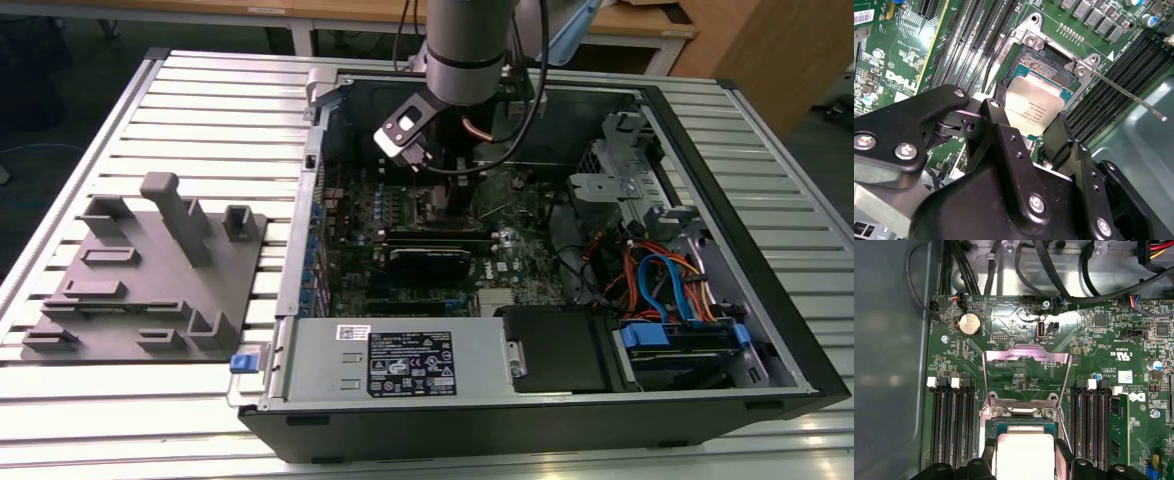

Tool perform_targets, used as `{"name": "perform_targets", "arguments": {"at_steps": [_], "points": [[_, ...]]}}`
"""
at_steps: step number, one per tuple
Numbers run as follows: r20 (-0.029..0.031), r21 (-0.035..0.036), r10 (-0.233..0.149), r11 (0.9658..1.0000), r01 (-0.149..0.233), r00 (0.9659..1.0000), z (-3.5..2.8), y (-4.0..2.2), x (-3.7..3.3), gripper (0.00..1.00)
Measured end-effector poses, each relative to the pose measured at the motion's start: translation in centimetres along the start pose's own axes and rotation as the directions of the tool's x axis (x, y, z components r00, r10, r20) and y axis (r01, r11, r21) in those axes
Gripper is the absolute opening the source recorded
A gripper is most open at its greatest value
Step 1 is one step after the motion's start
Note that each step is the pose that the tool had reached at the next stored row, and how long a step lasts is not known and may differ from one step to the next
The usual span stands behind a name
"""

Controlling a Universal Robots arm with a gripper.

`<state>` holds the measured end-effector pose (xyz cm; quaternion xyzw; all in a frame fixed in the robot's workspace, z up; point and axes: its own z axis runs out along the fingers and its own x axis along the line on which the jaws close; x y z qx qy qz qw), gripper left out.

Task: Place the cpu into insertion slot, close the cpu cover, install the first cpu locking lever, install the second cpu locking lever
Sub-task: 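Place the cpu into insertion slot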

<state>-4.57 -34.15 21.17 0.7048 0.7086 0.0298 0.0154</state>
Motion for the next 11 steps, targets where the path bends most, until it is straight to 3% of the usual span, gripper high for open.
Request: {"name": "perform_targets", "arguments": {"at_steps": [11], "points": [[0.0004, 0.0029, 0.0, 1.0, 0.0, 1.0, 0.74, -0.29, -0.02, 0.54]]}}
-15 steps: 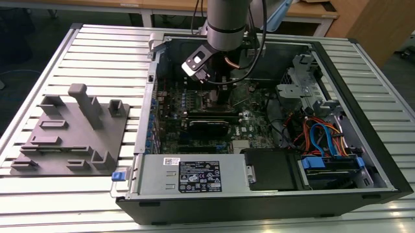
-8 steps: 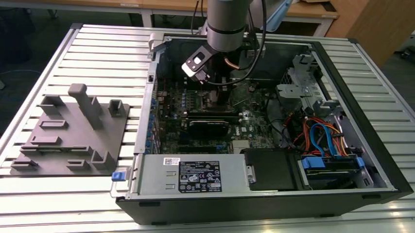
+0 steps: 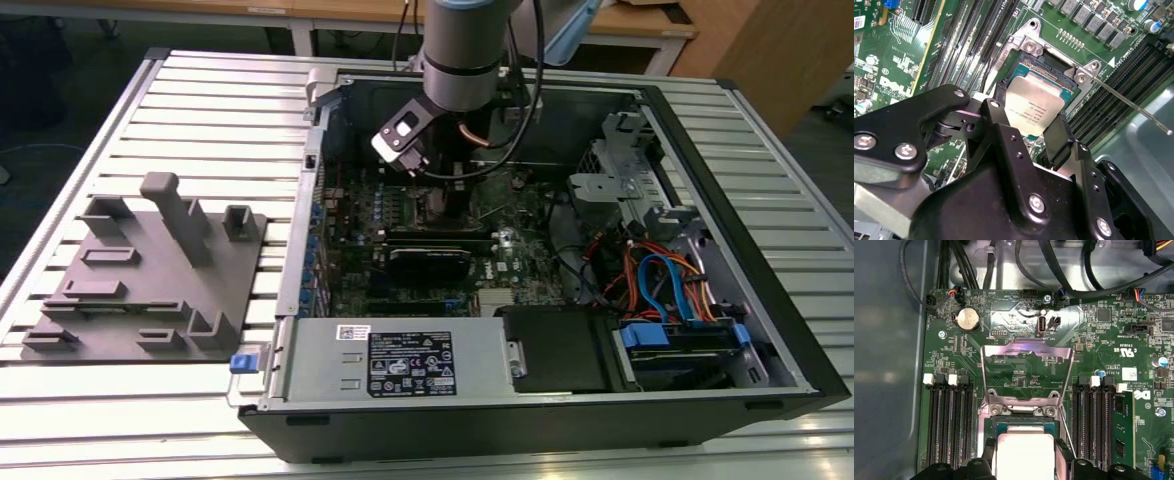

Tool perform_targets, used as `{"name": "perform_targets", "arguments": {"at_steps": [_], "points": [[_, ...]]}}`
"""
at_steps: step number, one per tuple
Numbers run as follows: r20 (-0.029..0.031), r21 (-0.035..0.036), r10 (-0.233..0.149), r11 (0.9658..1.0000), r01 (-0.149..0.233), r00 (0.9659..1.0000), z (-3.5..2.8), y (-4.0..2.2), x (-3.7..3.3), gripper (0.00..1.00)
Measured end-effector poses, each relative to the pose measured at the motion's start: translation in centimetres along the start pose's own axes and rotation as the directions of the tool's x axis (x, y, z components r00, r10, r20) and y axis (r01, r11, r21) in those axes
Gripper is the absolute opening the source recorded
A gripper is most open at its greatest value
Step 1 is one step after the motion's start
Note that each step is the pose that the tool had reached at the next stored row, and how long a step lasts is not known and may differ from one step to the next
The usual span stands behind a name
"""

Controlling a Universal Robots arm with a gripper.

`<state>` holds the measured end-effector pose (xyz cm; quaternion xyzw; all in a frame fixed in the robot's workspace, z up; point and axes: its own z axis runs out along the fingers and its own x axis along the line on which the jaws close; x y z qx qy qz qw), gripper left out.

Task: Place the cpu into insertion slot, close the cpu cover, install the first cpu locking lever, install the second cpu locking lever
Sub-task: 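Place the cpu into insertion slot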

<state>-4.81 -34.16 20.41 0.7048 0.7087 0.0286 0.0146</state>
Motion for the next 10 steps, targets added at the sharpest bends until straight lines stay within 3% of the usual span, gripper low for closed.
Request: {"name": "perform_targets", "arguments": {"at_steps": [4, 10], "points": [[0.0, 0.0044, 0.0, 1.0, 0.0, 1.0, 0.45, -0.03, -0.01, 0.54], [0.0001, 0.0082, -0.002, 1.0, 0.002, 1.0, 0.61, -0.01, -0.02, 0.54]]}}
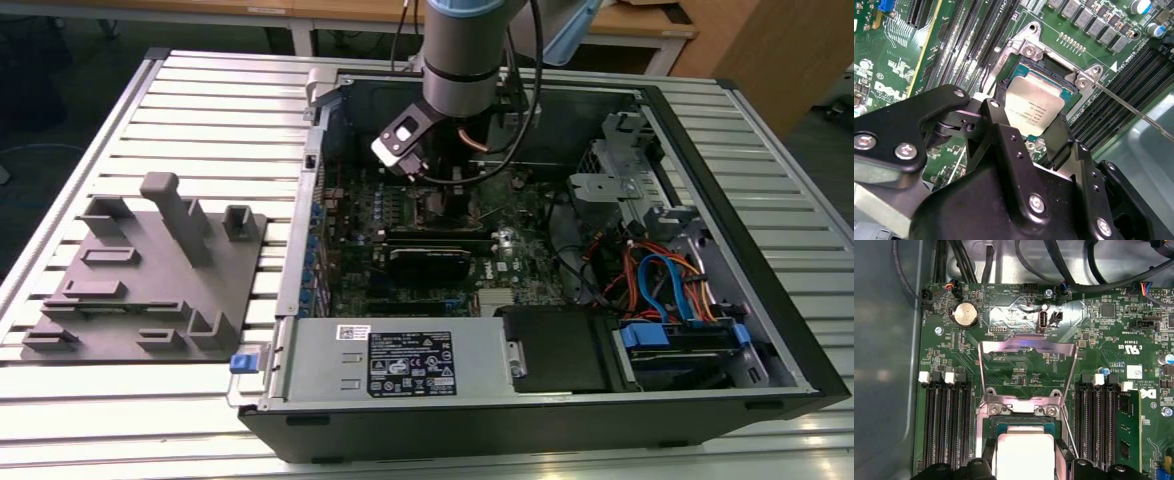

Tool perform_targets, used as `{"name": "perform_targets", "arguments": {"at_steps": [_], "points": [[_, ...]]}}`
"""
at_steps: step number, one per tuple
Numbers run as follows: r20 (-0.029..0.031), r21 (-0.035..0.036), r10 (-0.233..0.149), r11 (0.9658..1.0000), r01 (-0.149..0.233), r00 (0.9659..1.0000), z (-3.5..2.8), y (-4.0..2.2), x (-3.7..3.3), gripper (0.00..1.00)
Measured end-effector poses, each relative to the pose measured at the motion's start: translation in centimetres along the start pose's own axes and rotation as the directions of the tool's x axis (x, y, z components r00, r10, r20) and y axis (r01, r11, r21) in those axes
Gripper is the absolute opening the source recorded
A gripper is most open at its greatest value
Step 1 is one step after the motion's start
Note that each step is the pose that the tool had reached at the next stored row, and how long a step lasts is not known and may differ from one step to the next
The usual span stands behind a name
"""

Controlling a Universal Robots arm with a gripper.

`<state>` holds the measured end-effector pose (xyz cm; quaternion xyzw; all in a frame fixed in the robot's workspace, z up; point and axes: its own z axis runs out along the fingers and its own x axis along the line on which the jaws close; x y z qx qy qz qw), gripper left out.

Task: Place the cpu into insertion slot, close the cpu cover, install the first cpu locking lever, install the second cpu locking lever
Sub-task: 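Place the cpu into insertion slot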

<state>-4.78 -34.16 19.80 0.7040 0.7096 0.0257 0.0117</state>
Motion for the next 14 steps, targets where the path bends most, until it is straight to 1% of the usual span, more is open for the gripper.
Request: {"name": "perform_targets", "arguments": {"at_steps": [4, 10, 12, 14], "points": [[-0.001, 0.0001, -0.015, 0.9999, 0.015, 0.9999, 0.09, 0.06, 0.0, 0.54], [-0.0007, 0.0002, -0.012, 0.9999, 0.012, 0.9999, 0.31, 0.05, -0.01, 0.54], [-0.0004, 0.0, -0.004, 1.0, 0.004, 1.0, 0.55, 0.04, -0.01, 0.54], [0.0, 0.0002, -0.004, 1.0, 0.004, 1.0, 0.61, 0.03, -0.02, 0.54]]}}
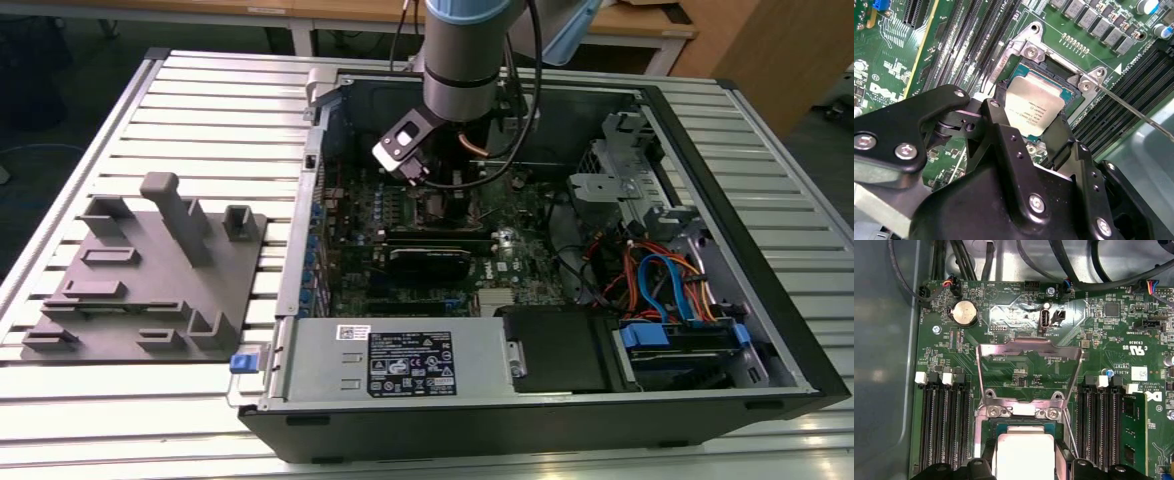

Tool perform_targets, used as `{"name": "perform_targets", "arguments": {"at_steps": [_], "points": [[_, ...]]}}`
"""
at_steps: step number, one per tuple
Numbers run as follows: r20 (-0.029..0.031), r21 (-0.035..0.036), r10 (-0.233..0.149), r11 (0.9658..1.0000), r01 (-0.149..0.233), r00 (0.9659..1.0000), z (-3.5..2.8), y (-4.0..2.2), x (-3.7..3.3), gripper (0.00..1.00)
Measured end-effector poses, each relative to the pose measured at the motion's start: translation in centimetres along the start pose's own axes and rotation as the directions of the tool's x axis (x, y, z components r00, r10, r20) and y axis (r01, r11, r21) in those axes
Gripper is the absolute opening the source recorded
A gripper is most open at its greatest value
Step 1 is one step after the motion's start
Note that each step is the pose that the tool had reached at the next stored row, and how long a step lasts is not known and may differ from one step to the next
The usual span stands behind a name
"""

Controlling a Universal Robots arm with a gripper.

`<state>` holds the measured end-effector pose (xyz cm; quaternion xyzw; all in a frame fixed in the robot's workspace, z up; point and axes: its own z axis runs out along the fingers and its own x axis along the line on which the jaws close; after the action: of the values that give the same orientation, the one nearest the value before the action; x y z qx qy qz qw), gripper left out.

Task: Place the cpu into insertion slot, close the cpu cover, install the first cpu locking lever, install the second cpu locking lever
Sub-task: 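Place the cpu into insertion slot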

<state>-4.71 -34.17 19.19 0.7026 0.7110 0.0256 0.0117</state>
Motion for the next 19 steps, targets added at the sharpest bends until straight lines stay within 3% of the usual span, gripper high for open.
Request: {"name": "perform_targets", "arguments": {"at_steps": [12, 14, 15, 19], "points": [[-0.0007, -0.0005, 0.0, 1.0, 0.0, 1.0, 0.04, 0.01, 0.01, 0.54], [-0.0007, -0.0005, 0.0, 1.0, 0.0, 1.0, 0.05, 0.01, 0.01, 0.55], [-0.0006, -0.0004, 0.0, 1.0, 0.0, 1.0, 0.05, 0.0, 0.01, 0.62], [-0.0003, -0.0002, 0.0, 1.0, 0.0, 1.0, 0.04, 0.0, 0.0, 0.62]]}}
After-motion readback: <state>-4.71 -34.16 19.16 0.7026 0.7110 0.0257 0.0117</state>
